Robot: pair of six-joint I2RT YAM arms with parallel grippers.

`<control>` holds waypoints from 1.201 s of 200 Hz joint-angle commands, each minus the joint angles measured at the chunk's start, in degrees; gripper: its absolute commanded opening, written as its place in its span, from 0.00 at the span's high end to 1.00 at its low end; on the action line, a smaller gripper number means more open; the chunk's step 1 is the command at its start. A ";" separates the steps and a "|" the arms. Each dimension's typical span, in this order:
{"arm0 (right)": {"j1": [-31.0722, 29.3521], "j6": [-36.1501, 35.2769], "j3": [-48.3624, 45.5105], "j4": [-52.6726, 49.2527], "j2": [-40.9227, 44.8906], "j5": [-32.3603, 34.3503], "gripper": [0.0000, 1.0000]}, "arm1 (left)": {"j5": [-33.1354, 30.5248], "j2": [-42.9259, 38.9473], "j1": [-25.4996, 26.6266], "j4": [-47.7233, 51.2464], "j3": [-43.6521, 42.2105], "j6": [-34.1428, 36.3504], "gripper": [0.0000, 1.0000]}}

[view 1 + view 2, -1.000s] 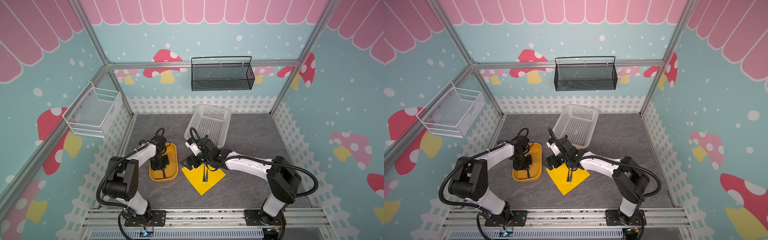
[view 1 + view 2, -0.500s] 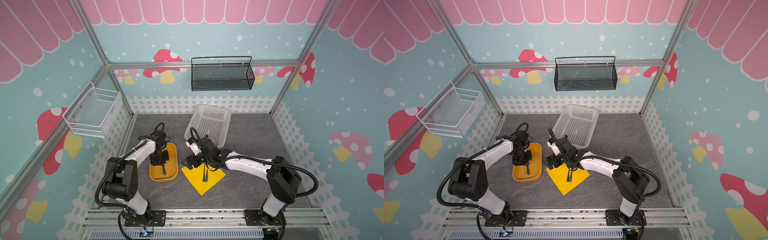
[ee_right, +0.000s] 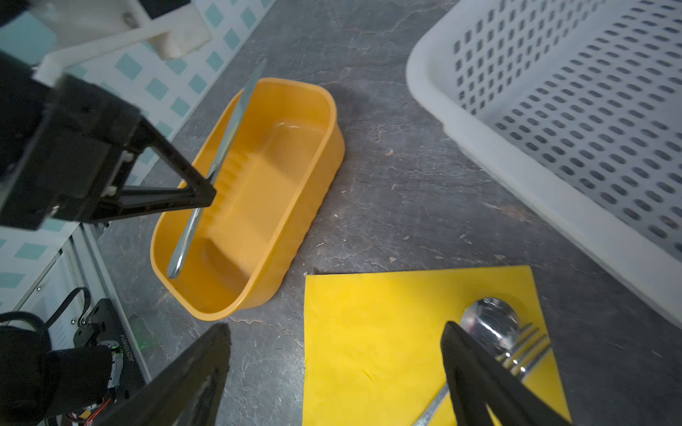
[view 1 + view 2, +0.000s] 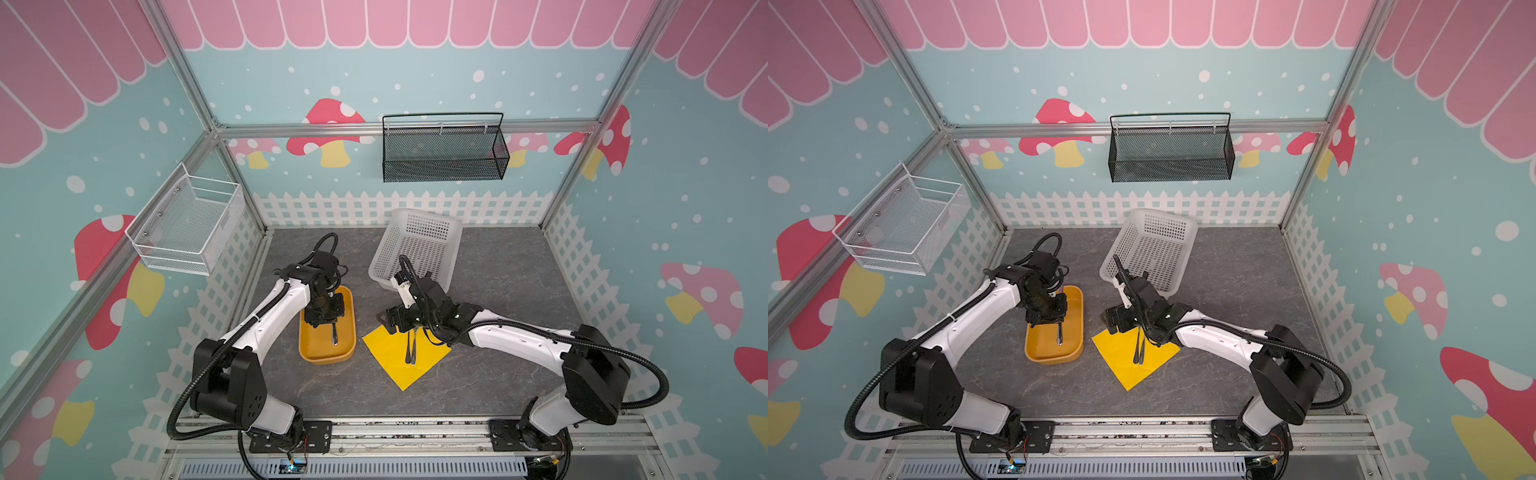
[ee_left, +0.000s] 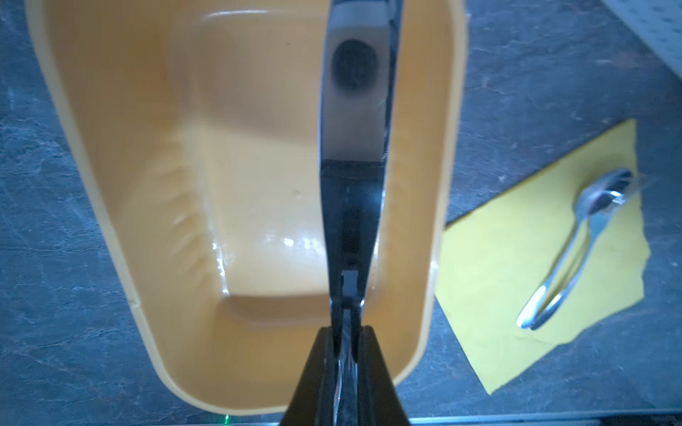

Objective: Place the utensils on the paper napkin and roll it up
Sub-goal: 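Carry the knife with the left gripper over the napkin beside the spoon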

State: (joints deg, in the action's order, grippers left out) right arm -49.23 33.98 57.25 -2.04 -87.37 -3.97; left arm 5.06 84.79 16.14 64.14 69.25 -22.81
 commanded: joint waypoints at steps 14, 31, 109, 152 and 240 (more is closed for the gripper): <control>3.31 8.71 -8.80 5.32 7.07 1.87 0.09 | 3.76 0.50 6.81 -0.87 2.55 -2.48 0.89; 4.00 10.89 -13.55 7.67 10.99 1.86 0.09 | 4.34 2.71 11.16 -2.95 2.51 -4.60 0.89; 5.45 13.95 -19.96 9.53 15.77 1.11 0.08 | 9.34 14.43 20.76 -13.02 4.64 -9.49 0.89; 7.38 16.52 -23.55 11.61 17.87 -0.78 0.08 | 9.00 19.13 22.84 -16.55 5.00 -11.51 0.89; 8.69 15.98 -23.93 12.12 19.22 -1.92 0.08 | 8.03 24.71 23.76 -19.11 5.08 -11.63 0.89</control>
State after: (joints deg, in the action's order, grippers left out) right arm -40.91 49.56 33.47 9.15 -69.12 -5.19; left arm 13.47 108.71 39.40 46.59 73.01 -34.30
